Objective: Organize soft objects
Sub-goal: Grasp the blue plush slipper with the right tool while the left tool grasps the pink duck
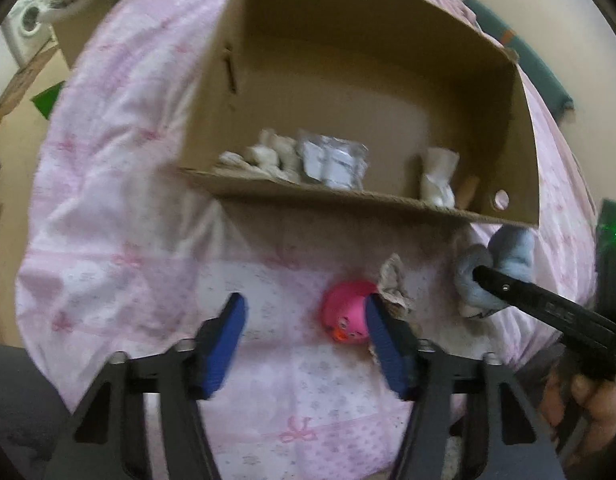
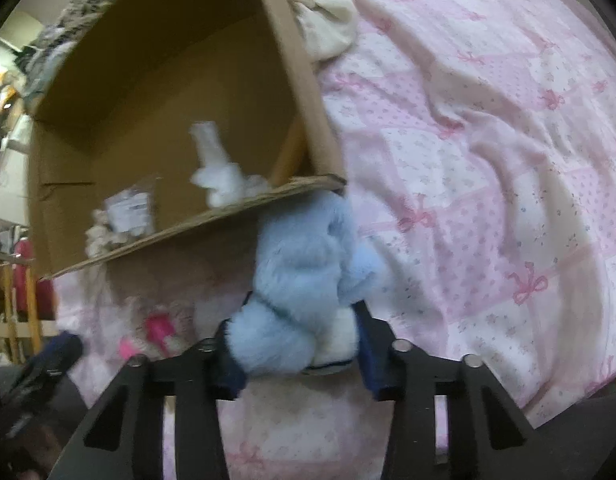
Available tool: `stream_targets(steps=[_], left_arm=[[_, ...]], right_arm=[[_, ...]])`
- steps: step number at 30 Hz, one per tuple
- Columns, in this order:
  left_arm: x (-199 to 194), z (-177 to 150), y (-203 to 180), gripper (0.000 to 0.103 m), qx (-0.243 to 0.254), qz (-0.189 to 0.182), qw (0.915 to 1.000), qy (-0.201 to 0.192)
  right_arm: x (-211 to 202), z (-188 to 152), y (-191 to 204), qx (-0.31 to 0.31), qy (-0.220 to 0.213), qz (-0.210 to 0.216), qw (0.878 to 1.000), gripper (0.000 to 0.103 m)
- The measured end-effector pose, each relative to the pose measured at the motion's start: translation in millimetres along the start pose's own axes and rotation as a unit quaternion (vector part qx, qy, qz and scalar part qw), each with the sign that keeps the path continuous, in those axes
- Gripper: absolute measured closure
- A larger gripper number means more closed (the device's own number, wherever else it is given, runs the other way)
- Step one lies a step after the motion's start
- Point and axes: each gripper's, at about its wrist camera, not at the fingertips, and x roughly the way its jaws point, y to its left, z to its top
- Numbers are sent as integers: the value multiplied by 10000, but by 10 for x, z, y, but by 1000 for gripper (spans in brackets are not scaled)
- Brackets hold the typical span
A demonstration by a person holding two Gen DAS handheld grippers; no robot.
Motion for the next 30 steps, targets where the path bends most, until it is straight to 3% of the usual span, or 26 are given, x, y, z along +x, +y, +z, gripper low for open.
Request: stream_targets(steps=[4, 8, 13, 18, 24, 30], left_arm=[[117, -26, -128, 55, 139, -281, 9993, 208], [184, -51, -227, 56, 314, -292, 9987, 288], [348, -57, -210, 77, 221, -426, 9975, 523], [275, -31, -154, 78, 101, -530, 9976, 432], [44, -68, 94, 78, -94, 44, 9998, 182], [25, -57, 143, 78, -44, 347, 9993, 113]], right_arm=[[-251, -143, 118, -266, -270, 351, 9987, 61], [-421, -215, 153, -333, -455, 552, 9969, 61], [-442, -237, 111, -296, -465, 633, 9965, 61], [-378, -236, 209, -240, -431, 624, 9968, 61], [-339, -199, 189, -285, -422, 726, 9961, 61], [-285, -220, 318, -538, -342, 704, 9955, 61]])
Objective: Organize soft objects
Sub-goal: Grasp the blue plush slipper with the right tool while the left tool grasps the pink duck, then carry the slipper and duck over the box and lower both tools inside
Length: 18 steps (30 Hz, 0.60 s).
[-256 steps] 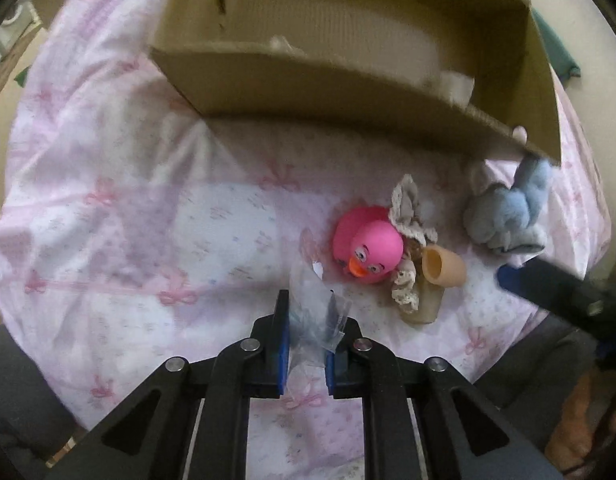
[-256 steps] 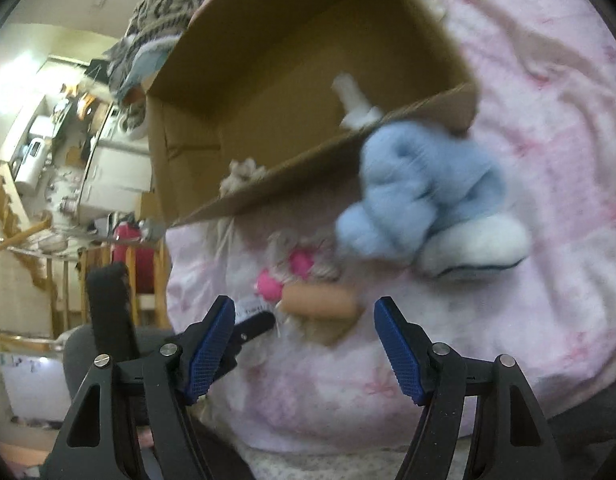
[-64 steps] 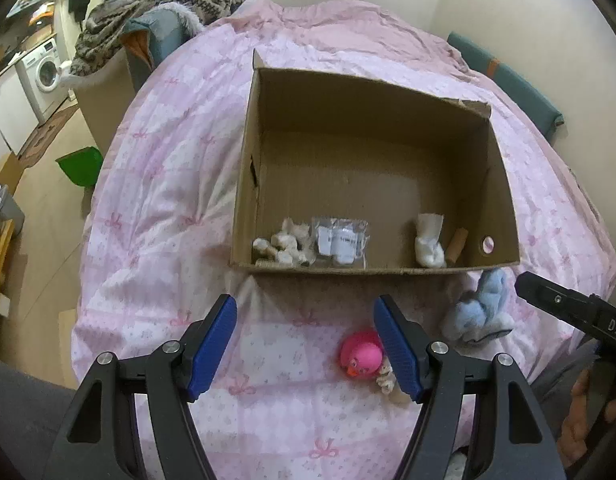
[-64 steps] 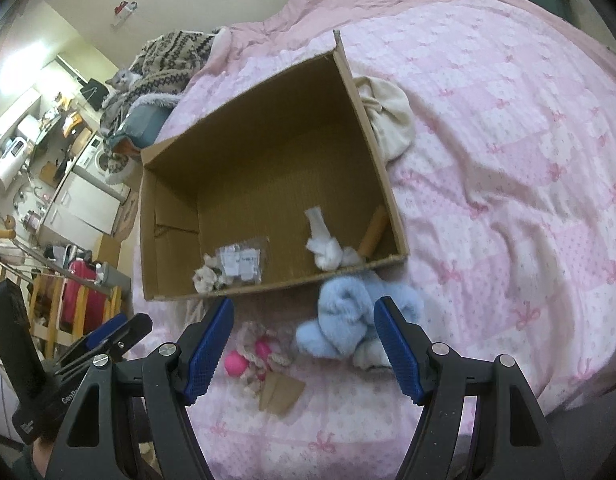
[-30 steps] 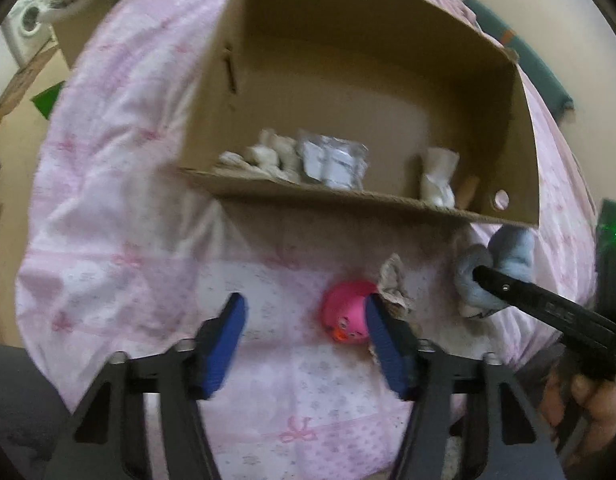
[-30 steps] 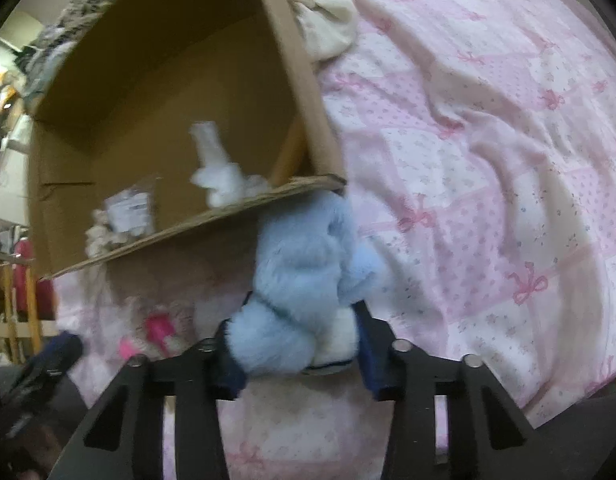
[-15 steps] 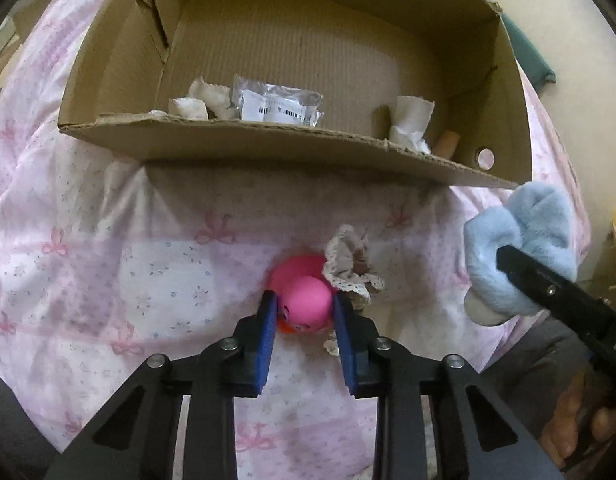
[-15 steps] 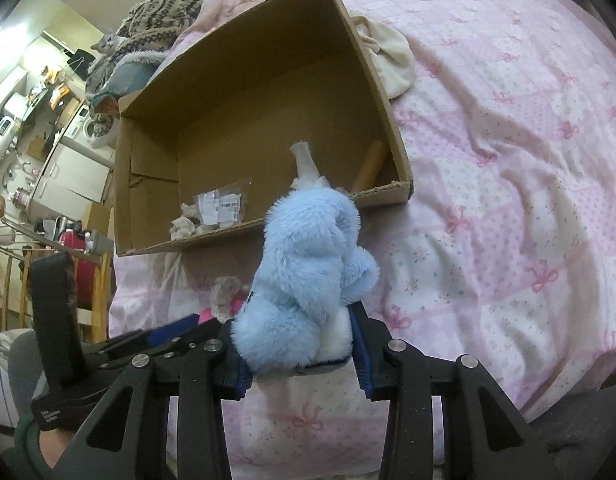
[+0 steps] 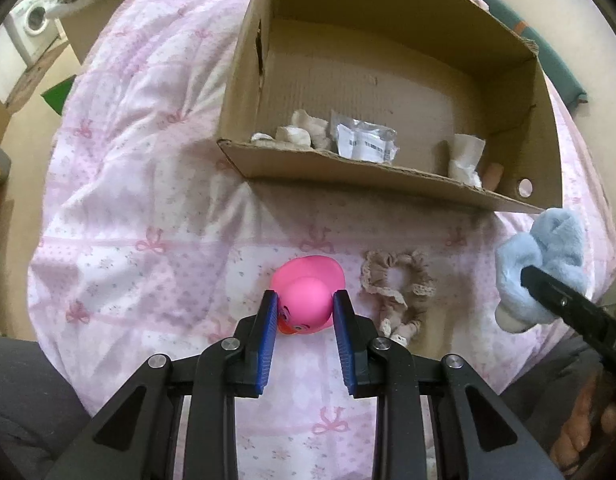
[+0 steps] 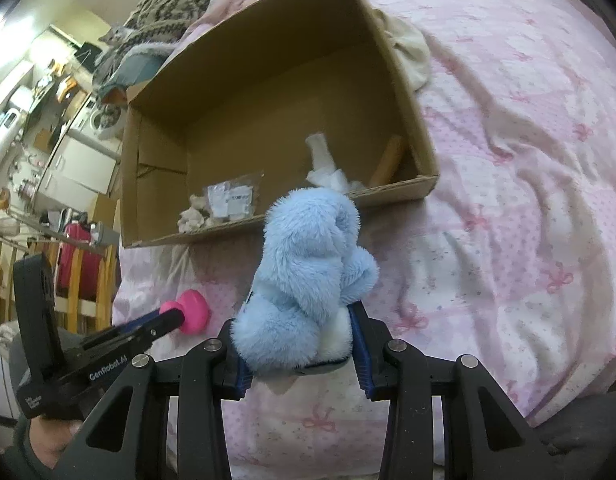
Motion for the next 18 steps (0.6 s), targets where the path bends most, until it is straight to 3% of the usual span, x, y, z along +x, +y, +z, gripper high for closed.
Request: stream_targets(steps=[9, 18], left_arm=[[-71, 33, -17, 78, 124, 299, 9991, -278], [-200, 47, 65, 78, 74, 528, 9972, -526]], right_arm=[[77, -90, 279, -773, 110, -128, 9969, 65], [39, -107, 282, -774, -21, -126, 9969, 65]])
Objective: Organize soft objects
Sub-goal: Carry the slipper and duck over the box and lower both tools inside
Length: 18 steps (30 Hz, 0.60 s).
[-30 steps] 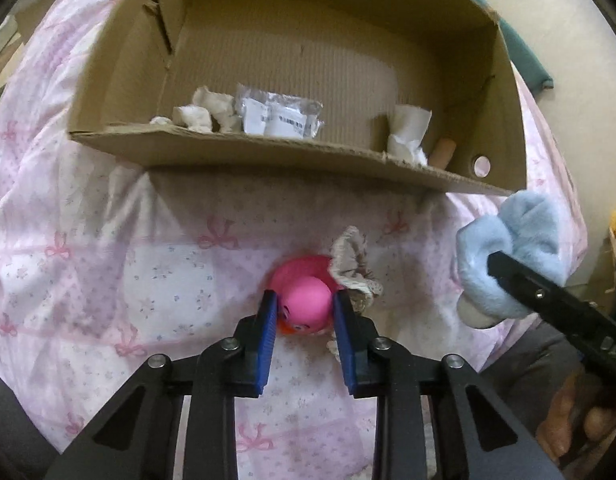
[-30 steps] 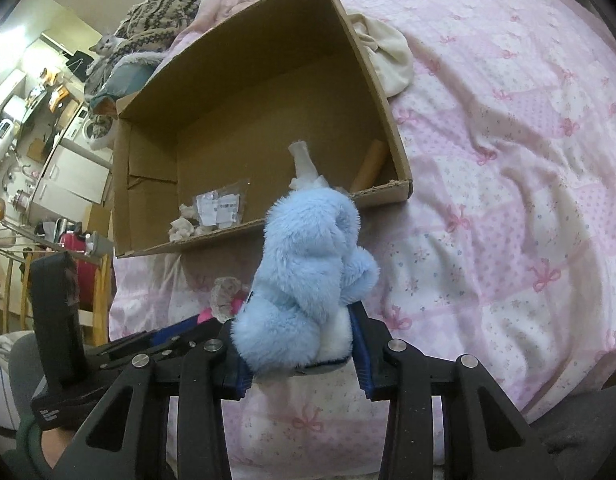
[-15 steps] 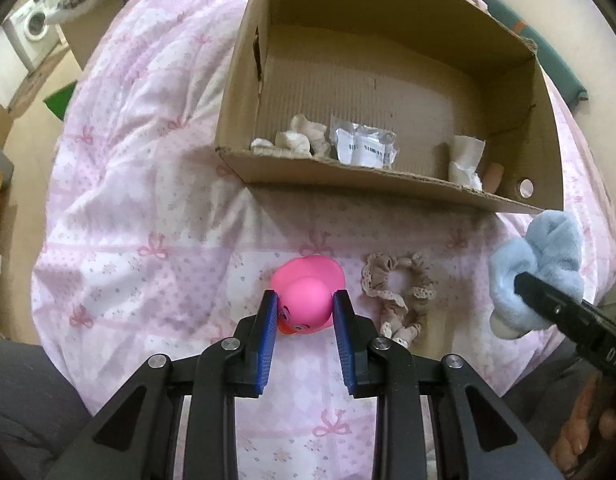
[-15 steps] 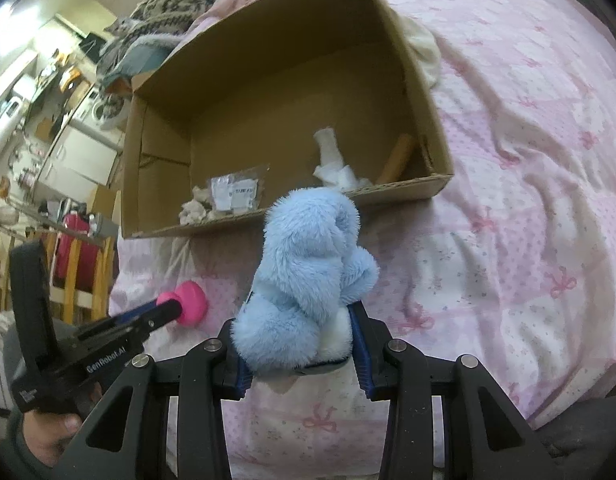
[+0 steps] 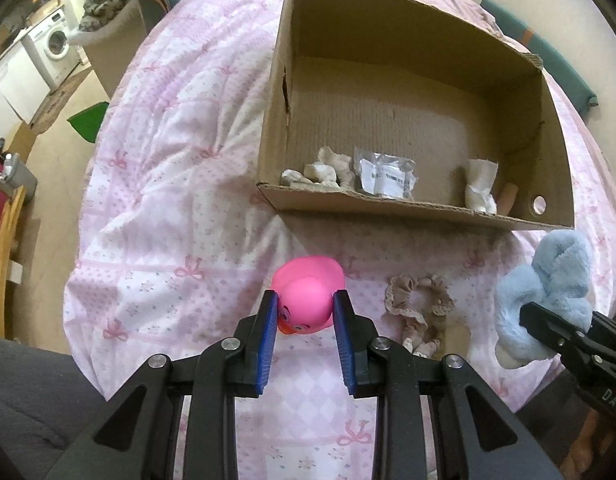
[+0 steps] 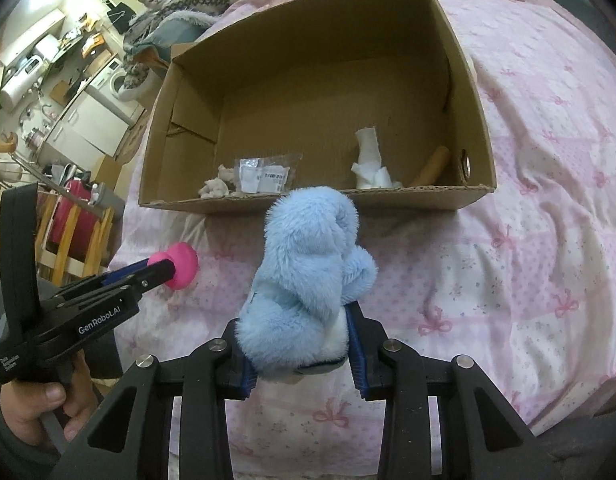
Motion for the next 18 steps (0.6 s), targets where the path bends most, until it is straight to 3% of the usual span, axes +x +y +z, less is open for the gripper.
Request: stream_targets(steps=[7, 13, 18], left_arm=[[-207, 6, 41, 78, -130, 30, 9992, -372], [-661, 124, 42, 78, -164, 119, 9921, -1238], [-912, 331, 22, 78, -102, -58, 9877, -1561]], right_arm=[[-141, 8, 57, -56, -335, 180, 9993, 65], [-559, 60, 77, -193, -1311, 321, 9907, 65], [-847, 175, 80, -204, -1886, 247, 9815, 64]])
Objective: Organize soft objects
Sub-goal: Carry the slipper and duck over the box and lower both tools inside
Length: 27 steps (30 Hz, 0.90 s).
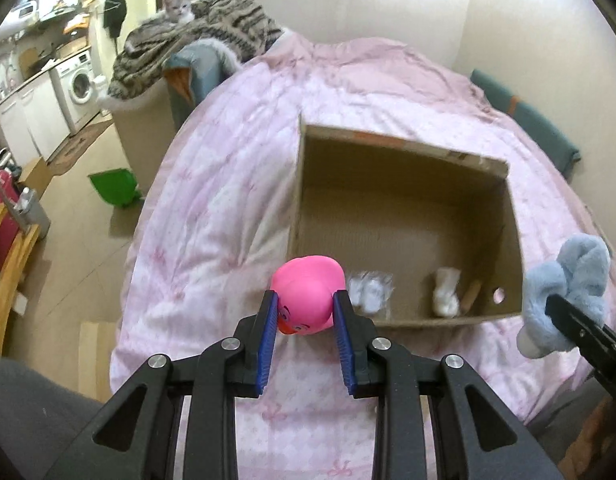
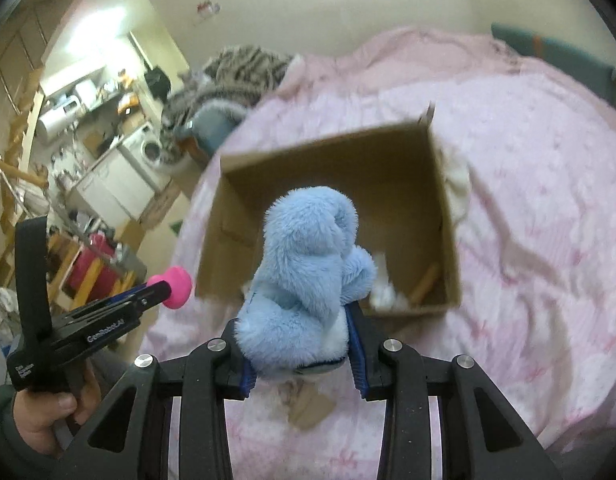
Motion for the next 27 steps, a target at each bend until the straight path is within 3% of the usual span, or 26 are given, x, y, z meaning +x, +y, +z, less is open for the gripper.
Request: stream_targets(steps=[7, 15, 20, 24, 27], left_arm=[[-72, 402, -61, 78, 150, -86, 9994, -308], [219, 639, -173, 78, 360, -59, 9982, -473], [512, 520, -200, 78, 466, -195, 9978, -439], [707, 449, -196, 78, 328, -389, 9987, -101], [737, 421, -251, 78, 370, -426, 9984, -90]], right_arm=[[-168, 342, -29, -26, -518, 145, 9986, 63], [206, 544, -325, 136, -233, -110, 9996, 63], [437, 454, -480, 357, 65, -327, 9988, 63], [487, 437, -504, 390, 84, -292, 9988, 61], [594, 409, -515, 410, 260, -323, 9983, 60]])
